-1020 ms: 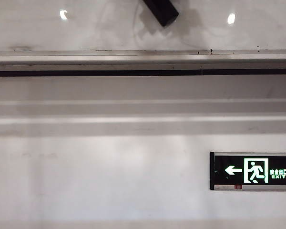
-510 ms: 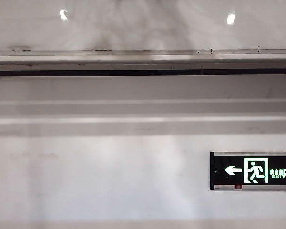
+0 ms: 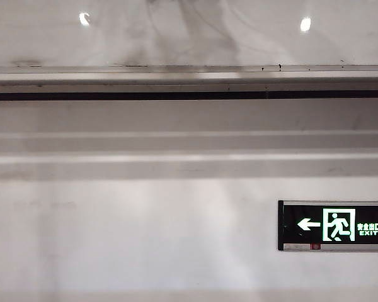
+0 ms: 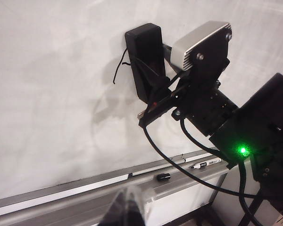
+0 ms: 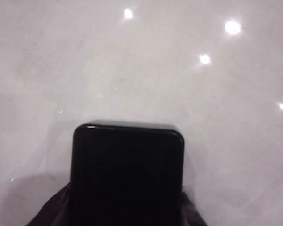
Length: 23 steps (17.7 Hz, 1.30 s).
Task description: Wipe the whiteboard clean using the black magnetic whiteboard eraser attached to the whiteboard.
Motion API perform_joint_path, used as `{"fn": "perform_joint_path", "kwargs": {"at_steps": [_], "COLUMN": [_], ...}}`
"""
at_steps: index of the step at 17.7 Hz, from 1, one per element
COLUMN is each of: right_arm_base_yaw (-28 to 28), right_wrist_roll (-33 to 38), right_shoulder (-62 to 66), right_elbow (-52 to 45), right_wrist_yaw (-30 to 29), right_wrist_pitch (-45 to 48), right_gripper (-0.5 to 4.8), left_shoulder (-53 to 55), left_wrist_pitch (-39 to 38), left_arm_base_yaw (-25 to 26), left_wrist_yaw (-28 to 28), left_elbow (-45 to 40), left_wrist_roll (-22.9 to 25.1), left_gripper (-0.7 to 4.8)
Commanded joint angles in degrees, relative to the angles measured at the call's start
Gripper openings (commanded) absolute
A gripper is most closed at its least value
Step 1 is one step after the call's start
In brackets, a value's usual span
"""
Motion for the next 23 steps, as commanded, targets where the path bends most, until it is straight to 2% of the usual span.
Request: {"fn": "perform_joint_path", "kwargs": {"at_steps": [1,3,14,15,17,23], "right_arm_base_yaw": [-0.42,-0.48,-1.18,-1.18,-1.16,-1.11], "right_wrist_roll": [-0.13,-0.13,-0.02,-0.02,0.0,-0.02], "right_shoulder": [-0.28,-0.17,1.38,1.38,1.38,1.36], "right_elbow": [0.24,0.22,0.24,0.24,0.24,0.24], "right_wrist_yaw": [0.94,0.96,4.39,4.39,4.37,4.17], "right_wrist_pitch": [1.11,1.11,1.09,1.07,1.07,1.07], "right_gripper": [1.01,1.27,1.28,1.51,2.56,2.58], "left_shoulder": [-0.24,-0.24,-0.24,-0.24,-0.24,-0.26], "left_wrist_pitch": [0.72,0.7,0.7,0.7,0.7,0.57], "left_arm_base_yaw": [-0.02,-0.02,-0.02,-0.02,-0.02,-0.02], "left_wrist_yaw": [0.46,0.48,0.46,0.48,0.48,0.48], "left_elbow": [0.2,0.2,0.2,0.2,0.2,0.2], "left_wrist_roll": [-0.17,-0.17,-0.17,-0.17,-0.17,-0.17], "left_gripper": [-0.05,-0.05,-0.05,-0.05,-0.05,-0.05]}}
